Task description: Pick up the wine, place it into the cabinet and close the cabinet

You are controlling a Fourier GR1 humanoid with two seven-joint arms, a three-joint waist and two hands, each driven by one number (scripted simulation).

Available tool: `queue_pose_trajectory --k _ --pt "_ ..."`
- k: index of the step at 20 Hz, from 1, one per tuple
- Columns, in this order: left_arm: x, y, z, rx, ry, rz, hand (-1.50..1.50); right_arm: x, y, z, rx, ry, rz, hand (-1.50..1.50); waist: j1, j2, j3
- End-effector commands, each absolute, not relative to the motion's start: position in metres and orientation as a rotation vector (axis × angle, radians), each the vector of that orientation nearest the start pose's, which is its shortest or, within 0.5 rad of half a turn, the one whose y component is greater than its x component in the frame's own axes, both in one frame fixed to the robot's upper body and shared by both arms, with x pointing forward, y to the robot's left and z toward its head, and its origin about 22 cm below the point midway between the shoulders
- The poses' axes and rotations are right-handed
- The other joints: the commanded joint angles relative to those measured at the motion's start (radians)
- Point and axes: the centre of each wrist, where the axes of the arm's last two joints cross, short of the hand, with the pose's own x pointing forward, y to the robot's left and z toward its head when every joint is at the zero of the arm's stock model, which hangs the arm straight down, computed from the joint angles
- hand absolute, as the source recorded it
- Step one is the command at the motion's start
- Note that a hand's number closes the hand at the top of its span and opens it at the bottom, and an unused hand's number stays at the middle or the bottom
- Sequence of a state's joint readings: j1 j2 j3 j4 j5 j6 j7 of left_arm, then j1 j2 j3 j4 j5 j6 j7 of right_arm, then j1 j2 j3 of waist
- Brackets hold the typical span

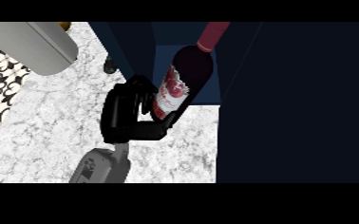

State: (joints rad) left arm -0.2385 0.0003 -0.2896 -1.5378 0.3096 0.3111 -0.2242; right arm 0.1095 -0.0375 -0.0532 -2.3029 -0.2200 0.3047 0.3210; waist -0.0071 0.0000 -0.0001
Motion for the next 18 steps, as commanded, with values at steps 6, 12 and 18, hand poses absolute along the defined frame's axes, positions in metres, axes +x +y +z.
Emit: queue_pose_trajectory --k 6,12,18 --pt "0.296 0.079 0.034 -0.17 -1.852 0.054 1.5 0.17 -0.241 0.15 0.224 -1.906 0.242 -1.5 -0.005 0.001 0.0" --pt "0.317 0.087 0.011 -0.191 -1.786 0.14 1.5 0.167 -0.233 0.15 0.234 -1.911 0.234 -1.5 -0.008 0.002 0.0" --pt "0.299 0.069 -0.006 -0.138 -1.773 0.126 1.5 0.178 -0.259 0.151 0.235 -1.883 0.251 -1.5 -0.004 0.001 0.0"
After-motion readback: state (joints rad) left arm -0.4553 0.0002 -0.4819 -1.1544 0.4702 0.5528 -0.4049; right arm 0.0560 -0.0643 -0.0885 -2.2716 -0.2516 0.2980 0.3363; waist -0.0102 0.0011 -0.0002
